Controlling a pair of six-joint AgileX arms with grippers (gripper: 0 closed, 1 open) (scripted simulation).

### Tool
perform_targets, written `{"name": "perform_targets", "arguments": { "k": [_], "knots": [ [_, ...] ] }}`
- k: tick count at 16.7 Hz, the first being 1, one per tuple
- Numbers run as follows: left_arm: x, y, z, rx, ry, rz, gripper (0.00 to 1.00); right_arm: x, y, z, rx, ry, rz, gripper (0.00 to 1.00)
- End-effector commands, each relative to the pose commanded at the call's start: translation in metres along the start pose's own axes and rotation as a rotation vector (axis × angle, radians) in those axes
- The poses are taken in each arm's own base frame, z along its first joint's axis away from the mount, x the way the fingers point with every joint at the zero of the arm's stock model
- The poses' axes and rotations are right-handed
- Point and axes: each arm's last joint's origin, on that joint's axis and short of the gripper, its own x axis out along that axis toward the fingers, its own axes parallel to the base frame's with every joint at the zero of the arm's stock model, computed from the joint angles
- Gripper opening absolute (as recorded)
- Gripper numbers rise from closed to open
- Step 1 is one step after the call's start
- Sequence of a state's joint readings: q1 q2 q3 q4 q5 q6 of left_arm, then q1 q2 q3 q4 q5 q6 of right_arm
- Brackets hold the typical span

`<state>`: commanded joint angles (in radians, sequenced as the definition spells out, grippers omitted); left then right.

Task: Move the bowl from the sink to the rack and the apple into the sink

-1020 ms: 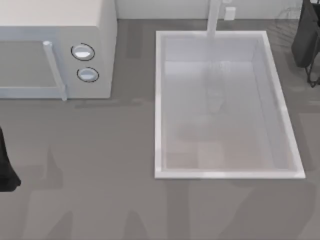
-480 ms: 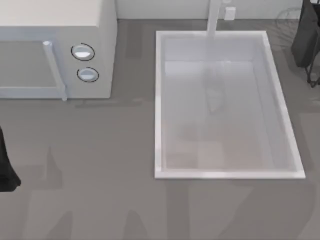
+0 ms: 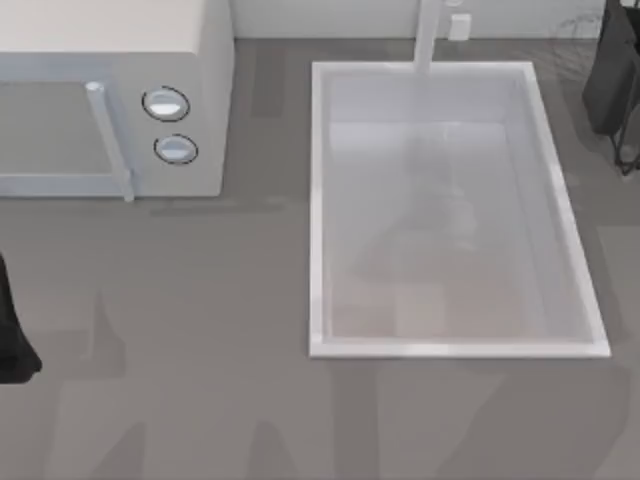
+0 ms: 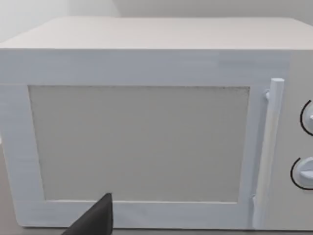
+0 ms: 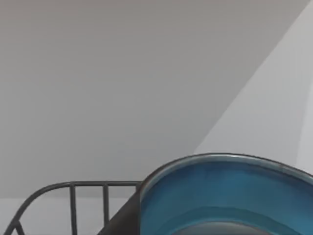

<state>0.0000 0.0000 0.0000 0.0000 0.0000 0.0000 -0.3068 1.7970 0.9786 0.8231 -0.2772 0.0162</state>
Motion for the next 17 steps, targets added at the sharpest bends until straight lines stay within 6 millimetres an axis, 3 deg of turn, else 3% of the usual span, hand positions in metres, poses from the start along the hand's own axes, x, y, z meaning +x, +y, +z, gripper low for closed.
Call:
{"name": "perform_targets", "arguments": {
  "k": [10, 13, 17],
  "knots": [
    [0.000, 0.000, 0.000, 0.000, 0.000, 0.000, 1.00, -0.006, 0.002, 0.004, 0.002, 0.004, -0.004, 1.00],
    [0.000, 0.000, 0.000, 0.000, 0.000, 0.000, 1.00, -0.029, 0.013, 0.020, 0.009, 0.014, -0.014, 1.00],
    [0.000, 0.000, 0.000, 0.000, 0.000, 0.000, 1.00, -0.085, 0.037, 0.043, 0.019, 0.030, -0.038, 1.00]
  ]
}}
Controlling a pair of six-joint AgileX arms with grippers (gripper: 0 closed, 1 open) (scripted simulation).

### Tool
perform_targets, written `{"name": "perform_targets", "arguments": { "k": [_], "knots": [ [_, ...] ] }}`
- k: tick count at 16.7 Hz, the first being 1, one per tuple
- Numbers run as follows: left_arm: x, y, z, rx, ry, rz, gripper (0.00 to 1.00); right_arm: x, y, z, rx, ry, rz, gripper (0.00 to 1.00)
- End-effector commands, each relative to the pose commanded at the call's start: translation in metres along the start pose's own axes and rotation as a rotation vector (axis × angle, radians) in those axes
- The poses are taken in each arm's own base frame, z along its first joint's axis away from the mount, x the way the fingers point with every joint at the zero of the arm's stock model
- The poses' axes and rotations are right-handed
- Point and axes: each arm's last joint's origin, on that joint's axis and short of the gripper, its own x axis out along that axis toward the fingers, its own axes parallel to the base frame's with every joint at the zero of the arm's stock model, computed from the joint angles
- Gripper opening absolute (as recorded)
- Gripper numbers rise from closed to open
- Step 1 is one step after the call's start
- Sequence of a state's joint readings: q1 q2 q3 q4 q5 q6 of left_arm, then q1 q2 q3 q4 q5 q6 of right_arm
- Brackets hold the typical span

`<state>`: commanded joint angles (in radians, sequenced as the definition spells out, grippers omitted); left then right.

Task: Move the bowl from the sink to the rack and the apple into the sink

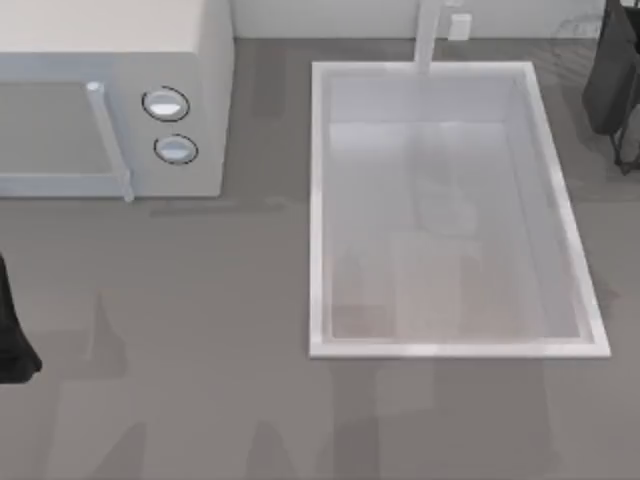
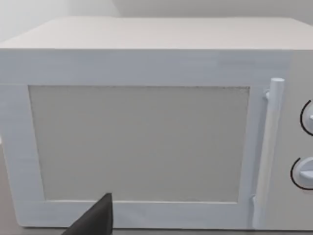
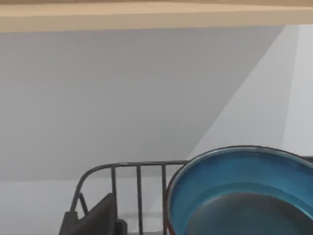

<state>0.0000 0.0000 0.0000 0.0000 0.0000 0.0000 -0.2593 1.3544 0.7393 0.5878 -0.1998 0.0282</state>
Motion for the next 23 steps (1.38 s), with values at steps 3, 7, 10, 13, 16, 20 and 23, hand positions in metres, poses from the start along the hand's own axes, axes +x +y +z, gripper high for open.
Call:
{"name": "perform_targets", "arguments": {
  "k": [3, 7, 10, 13, 16, 20, 23],
  "knots": [
    [0.000, 0.000, 0.000, 0.000, 0.000, 0.000, 1.00, -0.054, 0.019, 0.000, 0.006, 0.017, -0.012, 1.00],
    [0.000, 0.000, 0.000, 0.000, 0.000, 0.000, 1.00, -0.122, 0.039, -0.021, 0.005, 0.016, -0.012, 1.00],
    [0.000, 0.000, 0.000, 0.000, 0.000, 0.000, 1.00, -0.159, 0.048, -0.048, -0.004, -0.007, 0.003, 1.00],
    [0.000, 0.000, 0.000, 0.000, 0.000, 0.000, 1.00, -0.180, 0.054, -0.076, -0.013, -0.032, 0.023, 1.00],
    [0.000, 0.000, 0.000, 0.000, 0.000, 0.000, 1.00, -0.187, 0.056, -0.099, -0.017, -0.035, 0.040, 1.00],
    [0.000, 0.000, 0.000, 0.000, 0.000, 0.000, 1.00, -0.188, 0.058, -0.109, -0.020, -0.029, 0.048, 1.00],
    [0.000, 0.000, 0.000, 0.000, 0.000, 0.000, 1.00, -0.188, 0.058, -0.109, -0.020, -0.029, 0.048, 1.00]
  ]
}}
